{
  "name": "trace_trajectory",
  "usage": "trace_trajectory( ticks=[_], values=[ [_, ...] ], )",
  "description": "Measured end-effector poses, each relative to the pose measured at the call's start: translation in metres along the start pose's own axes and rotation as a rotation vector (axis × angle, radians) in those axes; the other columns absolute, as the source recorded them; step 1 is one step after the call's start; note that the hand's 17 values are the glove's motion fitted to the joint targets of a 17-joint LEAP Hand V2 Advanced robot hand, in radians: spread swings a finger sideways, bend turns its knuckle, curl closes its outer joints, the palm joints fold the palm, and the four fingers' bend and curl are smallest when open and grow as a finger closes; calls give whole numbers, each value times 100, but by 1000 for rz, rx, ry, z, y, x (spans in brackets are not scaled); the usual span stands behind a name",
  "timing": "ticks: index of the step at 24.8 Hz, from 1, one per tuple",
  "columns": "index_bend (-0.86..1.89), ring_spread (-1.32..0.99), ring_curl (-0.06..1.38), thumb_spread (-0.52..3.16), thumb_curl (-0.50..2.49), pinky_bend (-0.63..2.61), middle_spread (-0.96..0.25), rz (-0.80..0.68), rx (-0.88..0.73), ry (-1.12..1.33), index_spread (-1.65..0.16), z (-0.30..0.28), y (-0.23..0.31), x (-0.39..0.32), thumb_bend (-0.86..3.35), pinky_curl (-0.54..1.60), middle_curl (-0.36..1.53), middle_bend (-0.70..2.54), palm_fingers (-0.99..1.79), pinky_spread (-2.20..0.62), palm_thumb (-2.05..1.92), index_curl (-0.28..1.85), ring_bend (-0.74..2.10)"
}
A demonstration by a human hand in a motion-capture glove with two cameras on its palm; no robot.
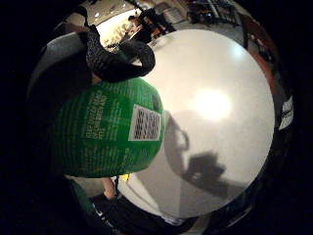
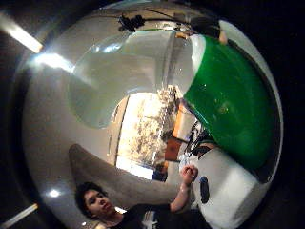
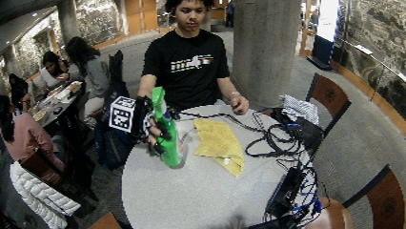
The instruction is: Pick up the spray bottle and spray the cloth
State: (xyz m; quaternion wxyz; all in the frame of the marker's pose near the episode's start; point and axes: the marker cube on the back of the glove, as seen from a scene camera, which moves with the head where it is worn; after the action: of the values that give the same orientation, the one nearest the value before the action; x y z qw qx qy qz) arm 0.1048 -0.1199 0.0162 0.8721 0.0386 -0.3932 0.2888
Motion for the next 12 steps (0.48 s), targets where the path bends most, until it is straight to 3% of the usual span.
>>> trace_trajectory(
  ticks=[6,12],
  values=[
    [16,11,31,61,61,58,-5,80,-282,-44,-22,15,43,-22,-2,26,43,32,88,32,101,39,25],
    [15,11,31,60,62,56,-5,169,-456,-39,-21,30,71,-33,-3,27,43,31,91,31,99,40,24]
  ],
)
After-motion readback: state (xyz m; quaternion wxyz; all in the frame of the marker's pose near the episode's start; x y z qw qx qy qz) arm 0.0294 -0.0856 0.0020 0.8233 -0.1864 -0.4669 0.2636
